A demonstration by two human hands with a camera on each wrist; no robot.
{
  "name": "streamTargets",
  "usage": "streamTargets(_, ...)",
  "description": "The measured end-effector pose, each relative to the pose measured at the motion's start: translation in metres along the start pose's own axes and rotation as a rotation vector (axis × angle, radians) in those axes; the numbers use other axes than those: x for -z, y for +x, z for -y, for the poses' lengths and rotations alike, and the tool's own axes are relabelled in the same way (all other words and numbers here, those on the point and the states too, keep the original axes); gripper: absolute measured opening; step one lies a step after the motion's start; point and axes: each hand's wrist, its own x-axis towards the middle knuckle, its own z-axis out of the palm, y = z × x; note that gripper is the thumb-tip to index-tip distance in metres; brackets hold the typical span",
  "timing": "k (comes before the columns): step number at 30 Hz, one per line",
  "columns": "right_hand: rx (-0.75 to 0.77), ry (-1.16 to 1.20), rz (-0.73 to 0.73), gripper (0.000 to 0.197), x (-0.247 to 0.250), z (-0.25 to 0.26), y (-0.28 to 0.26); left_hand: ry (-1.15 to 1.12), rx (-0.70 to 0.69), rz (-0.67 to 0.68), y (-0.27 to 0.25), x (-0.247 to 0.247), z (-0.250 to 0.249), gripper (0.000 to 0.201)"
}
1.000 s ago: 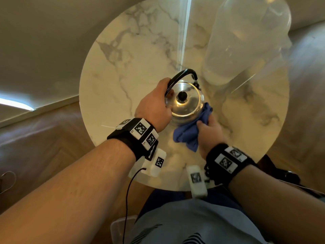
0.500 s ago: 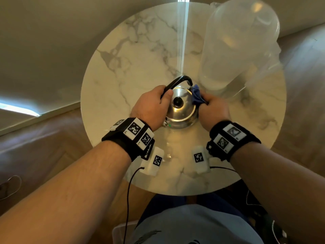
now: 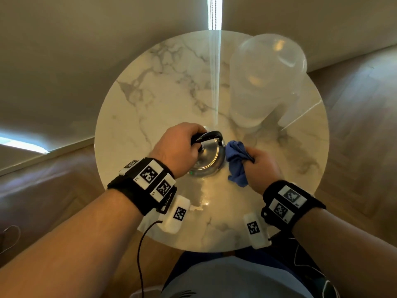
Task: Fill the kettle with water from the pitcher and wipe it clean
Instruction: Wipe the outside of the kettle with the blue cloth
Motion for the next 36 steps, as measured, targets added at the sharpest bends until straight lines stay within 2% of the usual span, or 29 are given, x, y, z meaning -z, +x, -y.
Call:
streamTargets(4, -0.010, 0.085, 0.074, 0.026, 0.008, -0.002, -0.011, 0.056, -0.056, 0.058, -0.005, 0.010, -0.004, 0.036)
streamTargets(8, -0.044, 0.212, 0.066, 0.035, 0.005, -0.014, -0.014, 0.183, -0.137, 0.147, -0.009, 0.016, -0.008, 0.033)
streamTargets(14, 0.067, 0.205, 0.095, 0.045, -0.010, -0.024, -0.017, 0.284, -0.251, 0.279, -0.009, 0.014, 0.003, 0.042)
streamTargets(17, 0.074, 0.313, 0.131, 0.053, -0.023, -0.025, -0.027, 0.287, -0.325, 0.254, -0.009, 0.007, 0.009, 0.041)
streamTargets(19, 0.114, 0.288, 0.119, 0.050, -0.030, -0.029, -0.032, 0.279, -0.361, 0.208, -0.008, 0.002, 0.013, 0.041)
streamTargets(22, 0.152, 0.183, 0.089, 0.046, -0.036, -0.039, -0.026, 0.252, -0.380, 0.047, -0.017, -0.005, 0.016, 0.037)
streamTargets(24, 0.139, 0.174, 0.082, 0.045, -0.036, -0.038, -0.014, 0.157, -0.210, -0.156, -0.033, -0.014, 0.013, 0.032)
streamTargets(26, 0.133, 0.170, 0.084, 0.043, -0.032, -0.032, 0.003, -0.027, 0.062, -0.351, -0.047, -0.026, 0.011, 0.028)
streamTargets(28, 0.132, 0.160, 0.122, 0.043, -0.028, -0.025, 0.018, -0.189, 0.361, -0.378, -0.052, -0.039, 0.009, 0.041)
streamTargets(30, 0.179, 0.119, 0.160, 0.043, -0.025, -0.024, 0.020, -0.320, 0.568, -0.284, -0.051, -0.049, 0.007, 0.057)
streamTargets(32, 0.217, 0.101, 0.178, 0.042, -0.022, -0.028, 0.008, -0.414, 0.616, -0.220, -0.047, -0.055, 0.002, 0.055)
streamTargets(36, 0.211, 0.096, 0.169, 0.043, -0.024, -0.045, -0.018, -0.516, 0.573, -0.195, -0.040, -0.053, 0.005, 0.036)
